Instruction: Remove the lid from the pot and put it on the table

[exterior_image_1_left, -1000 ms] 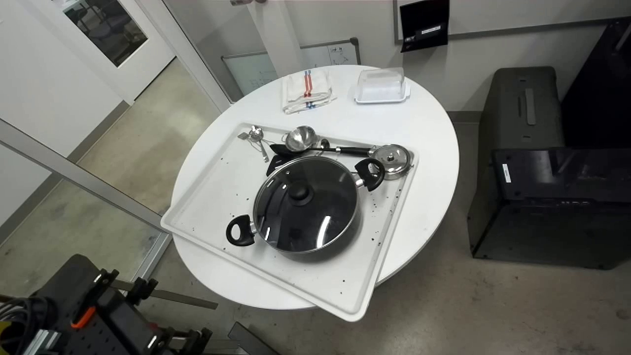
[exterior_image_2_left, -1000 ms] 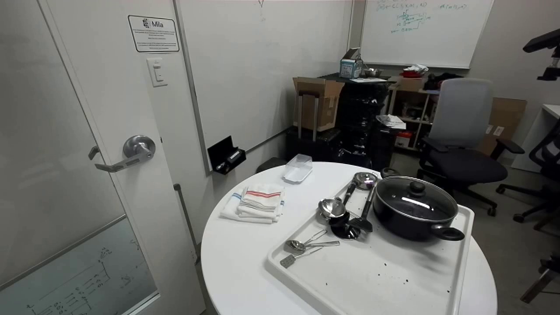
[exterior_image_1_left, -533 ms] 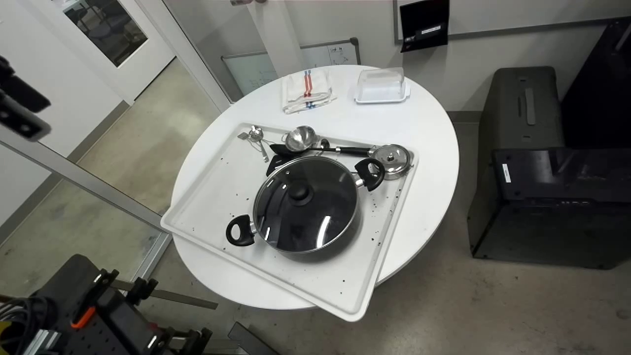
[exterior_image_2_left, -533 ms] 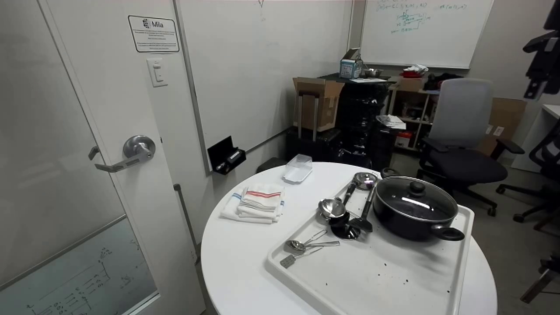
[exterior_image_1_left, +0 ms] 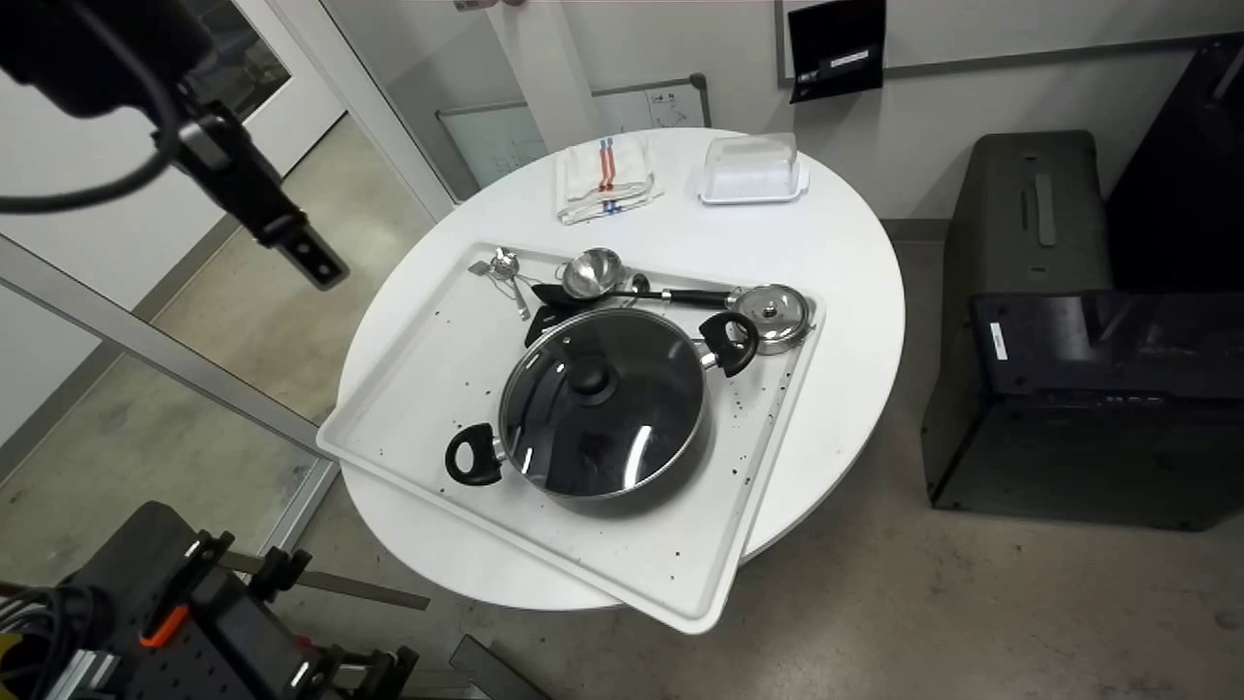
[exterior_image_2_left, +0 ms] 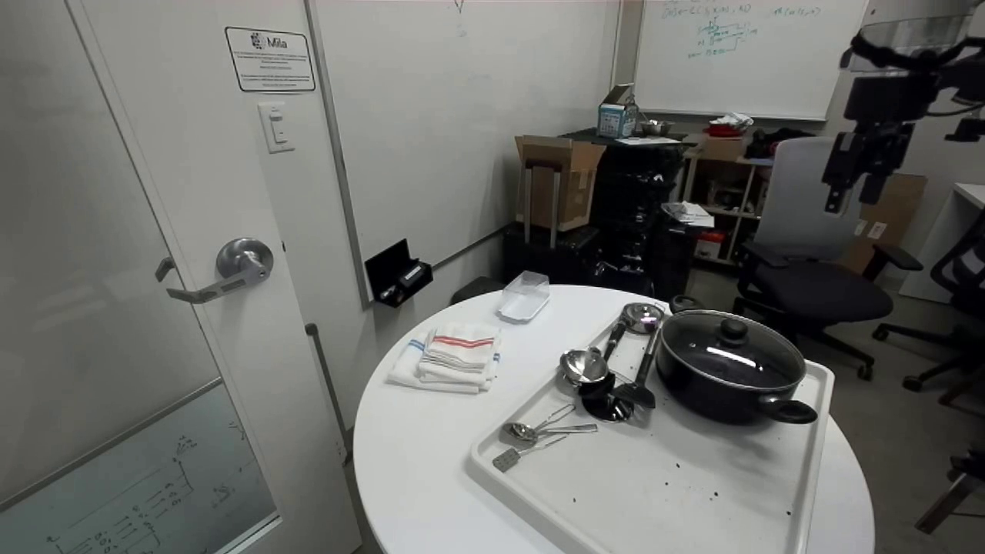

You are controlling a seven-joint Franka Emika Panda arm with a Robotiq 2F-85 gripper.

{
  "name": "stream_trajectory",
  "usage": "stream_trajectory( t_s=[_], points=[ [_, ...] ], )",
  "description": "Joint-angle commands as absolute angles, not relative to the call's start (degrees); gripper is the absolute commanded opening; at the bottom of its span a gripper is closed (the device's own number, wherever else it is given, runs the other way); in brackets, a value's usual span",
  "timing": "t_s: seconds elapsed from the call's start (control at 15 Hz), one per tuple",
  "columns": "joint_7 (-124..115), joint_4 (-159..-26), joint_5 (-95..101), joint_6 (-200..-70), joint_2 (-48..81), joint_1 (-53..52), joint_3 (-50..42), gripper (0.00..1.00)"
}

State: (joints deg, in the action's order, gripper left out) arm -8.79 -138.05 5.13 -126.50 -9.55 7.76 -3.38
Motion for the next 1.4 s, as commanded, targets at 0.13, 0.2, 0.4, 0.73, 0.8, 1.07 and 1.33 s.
stream_trajectory(
  t_s=[0.13, 0.2, 0.4, 0.73, 0.8, 1.07, 1.33],
  points=[
    [-5.28, -129.32, 4.66, -130.01, 4.40, 7.69, -5.76, 1.00],
    [-5.20, -128.25, 4.68, -130.66, 6.21, 7.68, -5.98, 1.00],
    [-4.62, -125.08, 4.21, -132.20, 11.81, 7.70, -6.40, 1.00],
    [-4.91, -119.98, 4.42, -133.72, 20.86, 7.59, -6.56, 1.00],
    [-4.75, -118.85, 4.41, -134.11, 22.82, 7.59, -6.50, 1.00],
    [-4.16, -114.62, 4.27, -135.10, 29.05, 7.67, -6.31, 1.00],
    [-3.39, -110.41, 3.94, -134.91, 33.91, 7.78, -6.00, 1.00]
  ],
)
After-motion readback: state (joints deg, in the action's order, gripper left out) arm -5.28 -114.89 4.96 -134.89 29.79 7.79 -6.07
